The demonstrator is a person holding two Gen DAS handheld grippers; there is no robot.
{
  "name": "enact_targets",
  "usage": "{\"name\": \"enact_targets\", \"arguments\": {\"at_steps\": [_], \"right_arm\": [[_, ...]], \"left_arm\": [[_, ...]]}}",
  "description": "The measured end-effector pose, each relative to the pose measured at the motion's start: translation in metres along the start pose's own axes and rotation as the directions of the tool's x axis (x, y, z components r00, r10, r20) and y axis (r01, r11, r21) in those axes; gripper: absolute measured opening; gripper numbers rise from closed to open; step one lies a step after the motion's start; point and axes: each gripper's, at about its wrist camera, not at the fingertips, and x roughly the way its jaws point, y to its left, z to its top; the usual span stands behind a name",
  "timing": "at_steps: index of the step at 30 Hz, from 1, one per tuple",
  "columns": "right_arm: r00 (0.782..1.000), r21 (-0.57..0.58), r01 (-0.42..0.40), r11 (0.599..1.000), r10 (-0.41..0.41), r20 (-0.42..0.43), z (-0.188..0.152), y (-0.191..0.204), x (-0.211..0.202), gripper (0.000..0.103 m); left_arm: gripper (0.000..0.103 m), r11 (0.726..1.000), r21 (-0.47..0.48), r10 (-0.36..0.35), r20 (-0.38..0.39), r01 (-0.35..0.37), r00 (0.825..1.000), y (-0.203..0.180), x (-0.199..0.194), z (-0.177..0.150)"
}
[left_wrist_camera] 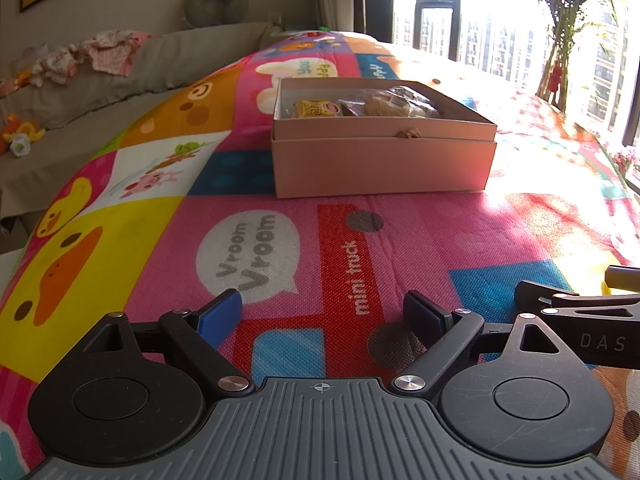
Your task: Organize objects
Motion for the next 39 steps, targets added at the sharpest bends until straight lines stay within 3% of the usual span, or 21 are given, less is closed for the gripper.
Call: {"name": "enact_targets", "arguments": {"at_steps": [39], "right_arm": [[1.000,-0.001,0.002,1.000,-0.002,0.000,0.0005,0.0007,0.0002,0.103]], "left_arm": [[0.093,1.000,-0.005,0.001,0.000,-0.001,1.000,0.0004,-0.0018,-0.0002]]}}
